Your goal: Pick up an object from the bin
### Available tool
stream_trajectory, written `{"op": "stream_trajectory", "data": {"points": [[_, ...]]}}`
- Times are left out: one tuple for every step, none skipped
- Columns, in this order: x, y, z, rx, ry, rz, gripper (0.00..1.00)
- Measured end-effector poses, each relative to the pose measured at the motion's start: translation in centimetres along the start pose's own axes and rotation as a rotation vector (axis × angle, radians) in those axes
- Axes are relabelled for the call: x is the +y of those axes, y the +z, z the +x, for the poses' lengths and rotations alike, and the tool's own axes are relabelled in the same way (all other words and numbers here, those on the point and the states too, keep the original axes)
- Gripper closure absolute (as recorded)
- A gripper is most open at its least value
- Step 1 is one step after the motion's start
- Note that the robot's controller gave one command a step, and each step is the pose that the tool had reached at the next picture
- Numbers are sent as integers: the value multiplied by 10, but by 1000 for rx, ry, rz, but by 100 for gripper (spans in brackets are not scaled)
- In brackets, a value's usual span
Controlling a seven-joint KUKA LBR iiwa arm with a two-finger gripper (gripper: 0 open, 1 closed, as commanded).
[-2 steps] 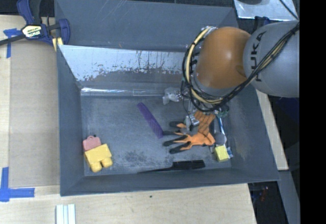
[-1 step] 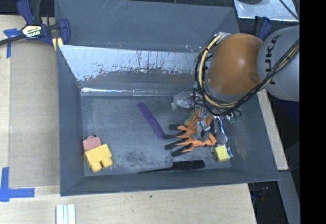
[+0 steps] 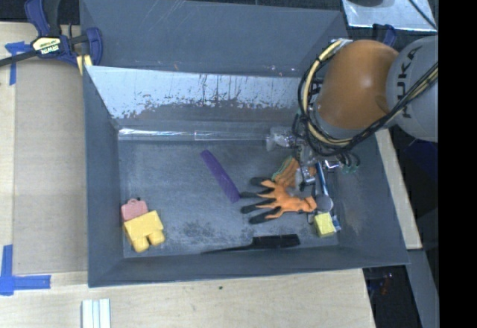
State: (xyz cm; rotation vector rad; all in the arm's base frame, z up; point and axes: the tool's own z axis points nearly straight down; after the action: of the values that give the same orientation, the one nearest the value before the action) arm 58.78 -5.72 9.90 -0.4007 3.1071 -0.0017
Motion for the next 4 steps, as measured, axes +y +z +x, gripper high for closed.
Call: {"op": "stream_trajectory", "data": {"points": [[-42, 26, -9, -5, -406, -2, 0], [-62, 27, -11, -12, -444, 2, 100], [-62, 27, -11, -12, -444, 2, 100], [-61, 11, -11, -11, -442, 1, 100]]}}
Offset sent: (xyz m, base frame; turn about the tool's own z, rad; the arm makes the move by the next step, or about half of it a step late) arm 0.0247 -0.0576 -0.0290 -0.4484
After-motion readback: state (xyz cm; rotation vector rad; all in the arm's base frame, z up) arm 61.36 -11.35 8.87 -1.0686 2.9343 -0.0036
